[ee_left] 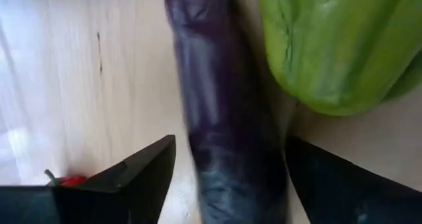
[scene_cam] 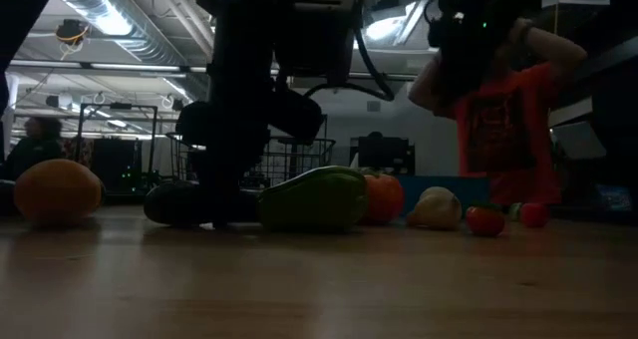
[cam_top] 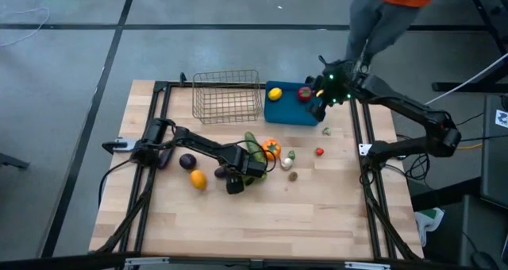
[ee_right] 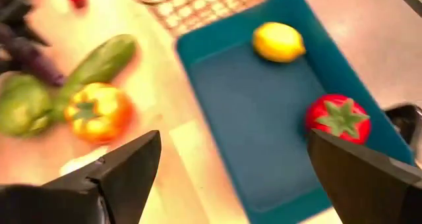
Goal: Sort produce into baskets
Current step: Put the left eggplant into the wire basket
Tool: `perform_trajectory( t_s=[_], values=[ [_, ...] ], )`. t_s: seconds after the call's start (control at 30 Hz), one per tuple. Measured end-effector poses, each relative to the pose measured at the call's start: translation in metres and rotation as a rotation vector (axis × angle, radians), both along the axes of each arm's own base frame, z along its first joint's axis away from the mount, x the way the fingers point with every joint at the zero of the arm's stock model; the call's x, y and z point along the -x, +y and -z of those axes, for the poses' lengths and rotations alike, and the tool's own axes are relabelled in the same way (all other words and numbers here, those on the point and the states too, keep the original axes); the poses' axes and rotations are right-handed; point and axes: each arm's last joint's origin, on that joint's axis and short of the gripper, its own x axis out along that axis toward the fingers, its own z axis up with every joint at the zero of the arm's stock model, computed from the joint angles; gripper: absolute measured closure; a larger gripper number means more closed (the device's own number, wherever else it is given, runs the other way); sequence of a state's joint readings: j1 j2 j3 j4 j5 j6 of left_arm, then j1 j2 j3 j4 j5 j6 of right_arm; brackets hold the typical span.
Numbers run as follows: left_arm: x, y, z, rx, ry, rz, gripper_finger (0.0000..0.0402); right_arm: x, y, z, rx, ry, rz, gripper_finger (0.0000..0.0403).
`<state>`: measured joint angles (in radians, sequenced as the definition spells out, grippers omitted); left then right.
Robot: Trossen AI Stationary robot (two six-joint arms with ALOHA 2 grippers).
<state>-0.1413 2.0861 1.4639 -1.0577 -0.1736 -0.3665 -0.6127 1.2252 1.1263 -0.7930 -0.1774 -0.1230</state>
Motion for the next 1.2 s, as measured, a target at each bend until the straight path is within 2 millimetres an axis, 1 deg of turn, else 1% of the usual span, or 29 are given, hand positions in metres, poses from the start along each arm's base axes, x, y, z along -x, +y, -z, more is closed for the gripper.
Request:
perform_trajectory(
  t_s=[0.17, 0.3, 0.37, 0.47, 0.57, 0.63, 0.7, 0.77, 0.87, 0.93, 1.03, 1.2],
  values=[
    [0.0, 0.0, 0.0, 0.003, 0.008, 0.033, 0.0174, -0.013, 0.027, -0.001, -0.027, -0.009, -0.092, 0.0027],
    [0.001, 0.0, 0.0, -0.004, 0.018, 0.048, 0.0221, -0.022, 0.047, 0.001, -0.042, 0.017, -0.18, 0.0027],
    [0.001, 0.0, 0.0, -0.003, 0.023, 0.061, 0.0237, -0.025, 0.056, 0.003, -0.051, 0.036, -0.216, 0.0027],
    [0.003, 0.0, -0.001, -0.003, 0.044, 0.08, 0.0245, -0.028, 0.068, 0.003, -0.067, 0.04, -0.251, 0.0027],
    [0.006, 0.001, -0.009, 0.001, 0.059, 0.094, 0.0235, -0.031, 0.077, 0.003, -0.096, 0.036, -0.253, 0.0027],
    [0.006, 0.001, -0.019, 0.006, 0.035, 0.109, 0.0227, -0.032, 0.083, 0.003, -0.108, 0.035, -0.261, 0.0027],
    [0.008, 0.002, -0.034, 0.01, 0.002, 0.118, 0.0223, -0.033, 0.088, 0.003, -0.109, 0.035, -0.279, 0.0027],
    [0.009, 0.004, -0.05, 0.014, -0.047, 0.121, 0.0223, -0.034, 0.092, 0.003, -0.109, 0.036, -0.297, 0.0027],
    [0.014, 0.012, -0.076, 0.014, -0.128, 0.099, 0.0227, -0.035, 0.097, 0.003, -0.107, 0.036, -0.319, 0.0027],
    [0.02, 0.022, -0.093, -0.002, -0.181, 0.079, 0.0229, -0.035, 0.099, 0.003, -0.106, 0.033, -0.33, 0.0027],
    [0.029, 0.042, -0.117, -0.055, -0.254, 0.029, 0.0228, -0.037, 0.102, 0.002, -0.1, 0.019, -0.341, 0.0027],
    [0.045, 0.087, -0.146, -0.152, -0.349, -0.089, 0.0223, -0.042, 0.103, 0.004, -0.099, 0.007, -0.35, 0.0027]
  ],
)
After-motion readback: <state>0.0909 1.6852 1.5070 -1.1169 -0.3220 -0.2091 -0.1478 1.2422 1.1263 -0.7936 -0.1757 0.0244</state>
